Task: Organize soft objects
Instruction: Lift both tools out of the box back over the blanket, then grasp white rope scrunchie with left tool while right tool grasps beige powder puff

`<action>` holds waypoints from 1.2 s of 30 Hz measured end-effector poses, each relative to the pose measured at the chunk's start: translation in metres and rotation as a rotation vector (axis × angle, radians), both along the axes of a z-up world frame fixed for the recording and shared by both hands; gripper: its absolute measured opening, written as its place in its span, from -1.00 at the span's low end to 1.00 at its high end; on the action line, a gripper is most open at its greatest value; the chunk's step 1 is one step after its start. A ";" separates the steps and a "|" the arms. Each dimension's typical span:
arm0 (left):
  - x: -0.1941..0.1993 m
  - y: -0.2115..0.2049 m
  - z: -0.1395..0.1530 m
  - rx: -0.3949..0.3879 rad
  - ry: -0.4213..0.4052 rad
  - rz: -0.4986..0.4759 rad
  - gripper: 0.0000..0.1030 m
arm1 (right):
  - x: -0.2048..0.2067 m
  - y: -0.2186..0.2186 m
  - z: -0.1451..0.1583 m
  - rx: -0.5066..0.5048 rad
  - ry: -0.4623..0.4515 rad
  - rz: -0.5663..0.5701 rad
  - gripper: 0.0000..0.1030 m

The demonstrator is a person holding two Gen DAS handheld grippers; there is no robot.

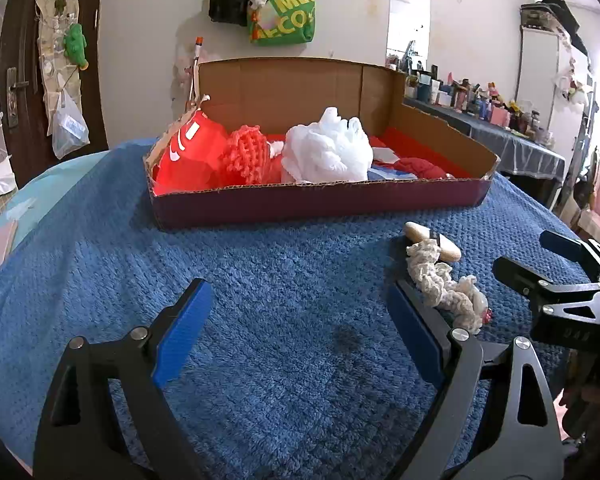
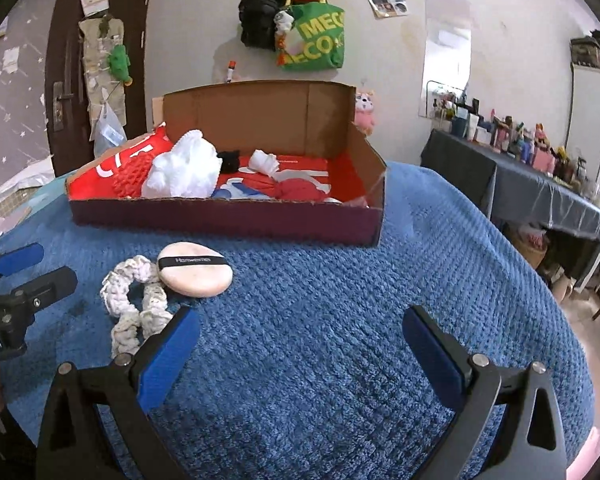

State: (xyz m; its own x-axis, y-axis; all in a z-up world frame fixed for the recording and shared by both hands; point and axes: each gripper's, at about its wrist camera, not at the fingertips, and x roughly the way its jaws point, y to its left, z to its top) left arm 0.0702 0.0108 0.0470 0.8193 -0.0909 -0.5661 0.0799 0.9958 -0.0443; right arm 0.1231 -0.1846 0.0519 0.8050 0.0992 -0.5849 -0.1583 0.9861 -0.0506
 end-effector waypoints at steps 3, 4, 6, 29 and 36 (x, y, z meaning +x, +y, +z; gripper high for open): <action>0.000 0.000 -0.001 0.002 -0.002 0.006 0.74 | 0.003 -0.003 -0.001 0.020 0.014 -0.009 1.00; 0.000 0.000 -0.001 0.004 -0.004 0.007 0.74 | 0.005 -0.004 -0.002 0.023 0.018 -0.010 1.00; 0.002 -0.001 -0.001 0.010 -0.004 0.006 0.74 | 0.006 -0.005 -0.002 0.029 0.023 -0.015 1.00; 0.019 -0.051 0.010 -0.061 0.098 -0.200 0.74 | 0.011 -0.042 0.013 0.069 0.033 -0.064 1.00; 0.033 -0.075 -0.007 -0.021 0.214 -0.256 0.74 | 0.018 -0.056 0.020 0.098 0.036 -0.079 1.00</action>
State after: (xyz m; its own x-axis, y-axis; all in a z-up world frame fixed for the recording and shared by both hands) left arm 0.1035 -0.0644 0.0402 0.6309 -0.2922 -0.7187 0.3144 0.9432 -0.1075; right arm 0.1409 -0.2403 0.0717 0.7910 0.0941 -0.6045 -0.0795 0.9955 0.0509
